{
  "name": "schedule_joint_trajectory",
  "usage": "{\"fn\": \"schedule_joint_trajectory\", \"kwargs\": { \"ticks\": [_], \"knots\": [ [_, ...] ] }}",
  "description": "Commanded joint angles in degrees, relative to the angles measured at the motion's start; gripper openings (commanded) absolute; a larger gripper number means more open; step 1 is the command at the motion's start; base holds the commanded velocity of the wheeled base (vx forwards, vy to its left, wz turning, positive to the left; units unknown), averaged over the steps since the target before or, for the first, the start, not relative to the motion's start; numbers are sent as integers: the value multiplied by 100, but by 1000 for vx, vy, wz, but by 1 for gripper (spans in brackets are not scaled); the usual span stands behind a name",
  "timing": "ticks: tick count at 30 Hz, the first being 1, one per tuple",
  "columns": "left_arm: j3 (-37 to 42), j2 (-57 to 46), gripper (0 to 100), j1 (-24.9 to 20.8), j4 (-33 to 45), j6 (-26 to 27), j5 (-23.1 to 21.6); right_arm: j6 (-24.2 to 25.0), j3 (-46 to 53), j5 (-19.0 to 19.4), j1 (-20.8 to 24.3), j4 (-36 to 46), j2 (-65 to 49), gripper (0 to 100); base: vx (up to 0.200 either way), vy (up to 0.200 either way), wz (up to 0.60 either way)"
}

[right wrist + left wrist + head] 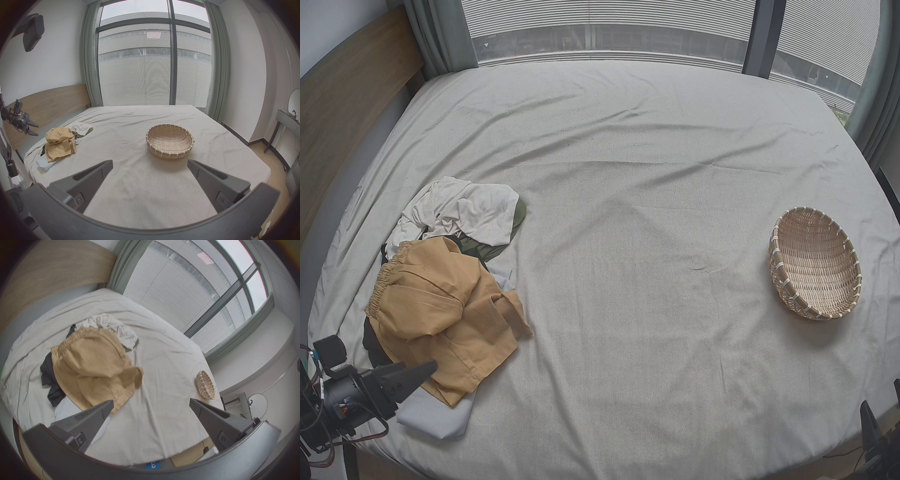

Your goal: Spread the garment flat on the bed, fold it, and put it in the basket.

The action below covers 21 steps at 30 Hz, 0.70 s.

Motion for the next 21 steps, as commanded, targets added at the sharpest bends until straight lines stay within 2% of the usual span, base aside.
{"fn": "schedule_joint_trajectory", "kwargs": {
  "ticks": [1, 8, 17, 18, 21],
  "knots": [
    [81, 683, 100, 19, -139, -67, -45, 2, 92, 2, 0, -1, -84, 100, 0, 0, 0],
    [196, 1246, 100, 37, -473, -58, -53, 2, 92, 2, 0, -1, -84, 100, 0, 0, 0],
    [345, 1993, 100, 371, -886, 38, -62, 2, 92, 2, 0, -1, -84, 100, 0, 0, 0],
    [380, 2318, 100, 591, -1071, 38, -203, 2, 92, 2, 0, -1, -84, 100, 0, 0, 0],
    [486, 2546, 100, 696, -1132, 47, -405, 2, 92, 2, 0, -1, -84, 100, 0, 0, 0]
  ]
}}
